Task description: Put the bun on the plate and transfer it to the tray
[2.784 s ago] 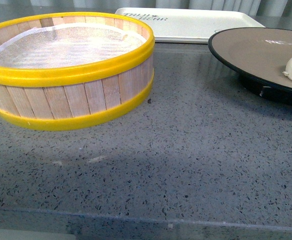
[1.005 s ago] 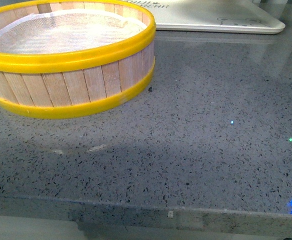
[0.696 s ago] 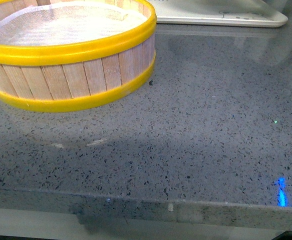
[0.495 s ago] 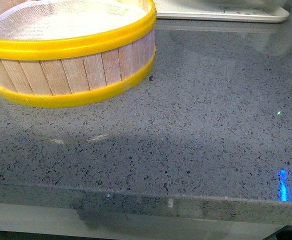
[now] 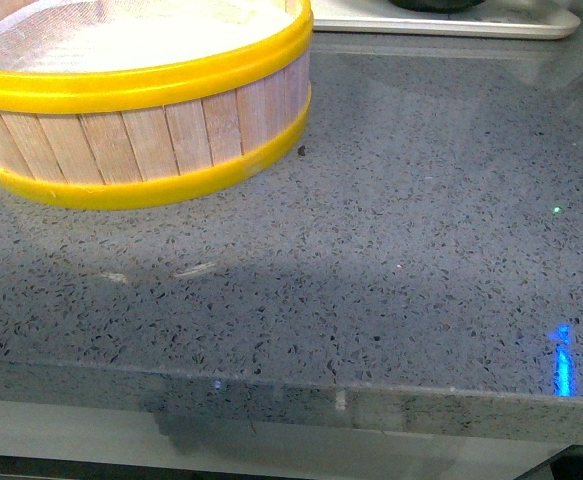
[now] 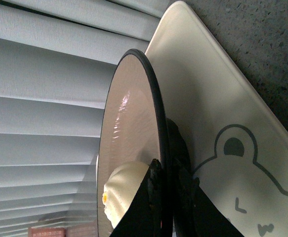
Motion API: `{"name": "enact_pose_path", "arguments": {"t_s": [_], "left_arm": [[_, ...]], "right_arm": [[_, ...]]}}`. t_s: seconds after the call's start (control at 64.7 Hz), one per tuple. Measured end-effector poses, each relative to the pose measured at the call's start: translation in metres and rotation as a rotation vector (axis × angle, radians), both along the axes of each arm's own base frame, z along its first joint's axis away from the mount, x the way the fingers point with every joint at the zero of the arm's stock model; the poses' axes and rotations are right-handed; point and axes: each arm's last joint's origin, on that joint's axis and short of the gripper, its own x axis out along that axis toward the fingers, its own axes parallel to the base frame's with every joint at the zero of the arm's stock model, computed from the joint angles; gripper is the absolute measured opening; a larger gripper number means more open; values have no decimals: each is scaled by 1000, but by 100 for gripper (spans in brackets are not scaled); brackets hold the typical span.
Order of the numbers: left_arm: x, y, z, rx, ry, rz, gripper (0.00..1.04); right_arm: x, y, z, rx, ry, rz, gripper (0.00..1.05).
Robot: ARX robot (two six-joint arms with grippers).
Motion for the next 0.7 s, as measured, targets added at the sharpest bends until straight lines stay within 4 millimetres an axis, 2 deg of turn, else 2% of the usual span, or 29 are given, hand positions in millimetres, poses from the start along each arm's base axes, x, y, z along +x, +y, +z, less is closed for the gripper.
{"name": "enact_pose_path", "arguments": {"t_s": [0.062,0.186,0.448,0.588,0.634,0.696], "left_arm": [[0,0,0,0,0,0,98],[0,0,0,0,0,0,98],[0,0,0,0,0,0,98],[0,0,0,0,0,0,98],[0,0,0,0,0,0,98],[0,0,0,0,0,0,98]], "right_arm": [[0,0,0,0,1,0,3],[-1,-1,0,11,-1,5,27],[-8,-9,-2,19,1,2,66],[-21,-14,3,18,-15,-8,87],[-32,-17,8,20,-17,-17,97],[-44,-20,14,18,-23,-29,96]]}}
